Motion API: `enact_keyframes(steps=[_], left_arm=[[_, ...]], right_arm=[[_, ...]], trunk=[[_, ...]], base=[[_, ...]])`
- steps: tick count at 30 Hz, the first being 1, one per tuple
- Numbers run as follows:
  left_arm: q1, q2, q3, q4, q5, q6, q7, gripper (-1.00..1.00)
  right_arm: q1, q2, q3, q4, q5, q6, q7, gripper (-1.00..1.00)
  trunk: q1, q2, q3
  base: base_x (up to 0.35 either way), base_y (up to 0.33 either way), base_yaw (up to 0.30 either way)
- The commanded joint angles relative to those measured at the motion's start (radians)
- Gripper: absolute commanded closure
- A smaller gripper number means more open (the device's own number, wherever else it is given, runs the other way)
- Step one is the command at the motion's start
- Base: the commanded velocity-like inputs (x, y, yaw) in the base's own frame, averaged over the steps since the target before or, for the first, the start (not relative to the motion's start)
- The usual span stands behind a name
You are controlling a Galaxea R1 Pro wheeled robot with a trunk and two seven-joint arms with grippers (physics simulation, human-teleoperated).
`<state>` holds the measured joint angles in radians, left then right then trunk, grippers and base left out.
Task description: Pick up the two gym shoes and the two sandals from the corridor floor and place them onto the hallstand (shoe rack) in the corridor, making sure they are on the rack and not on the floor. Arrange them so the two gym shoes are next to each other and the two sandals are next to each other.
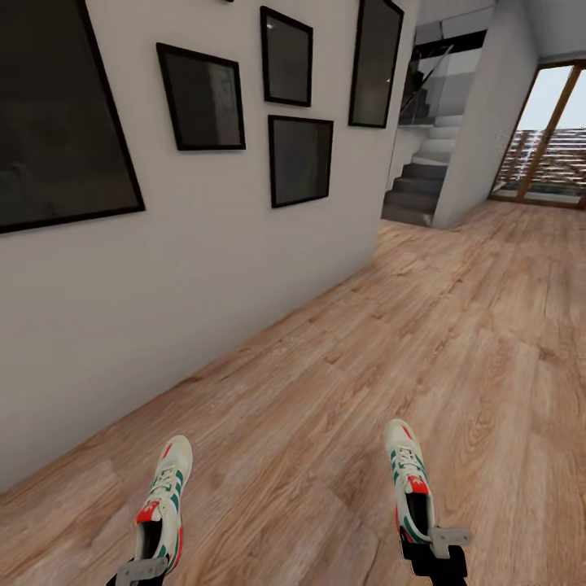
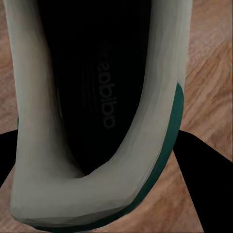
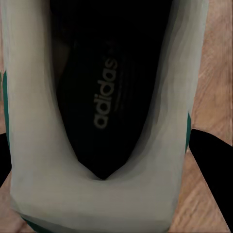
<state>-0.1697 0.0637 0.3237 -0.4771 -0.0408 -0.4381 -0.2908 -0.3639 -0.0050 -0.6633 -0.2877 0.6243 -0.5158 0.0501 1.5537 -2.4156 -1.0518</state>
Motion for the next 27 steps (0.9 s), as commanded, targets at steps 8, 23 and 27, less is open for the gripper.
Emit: enact_keyframes(steps=[8,23,27], left_arm=[[-0.001,-0.001,0.008,0.000,-0.004,-0.002,-0.010,1.00],[-0.001,-0.001,0.009,0.000,-0.003,-0.002,-0.010,1.00],[-0.001,-0.001,0.009,0.000,-0.003,-0.002,-0.010,1.00]], right_arm=[[-0.001,0.000,-0.009,0.001,0.005,-0.004,0.005,1.00],[-0.001,0.000,-0.009,0.001,0.005,-0.004,0.005,1.00],[-0.001,0.000,-0.009,0.001,0.005,-0.004,0.005,1.00]], trunk=[[0.000,0.000,-0.001],[0.000,0.000,-0.001],[0.000,0.000,-0.001]], base=[[0.269,-0.128,-0.300],[0.293,-0.142,-0.300],[0.310,-0.136,-0.300]])
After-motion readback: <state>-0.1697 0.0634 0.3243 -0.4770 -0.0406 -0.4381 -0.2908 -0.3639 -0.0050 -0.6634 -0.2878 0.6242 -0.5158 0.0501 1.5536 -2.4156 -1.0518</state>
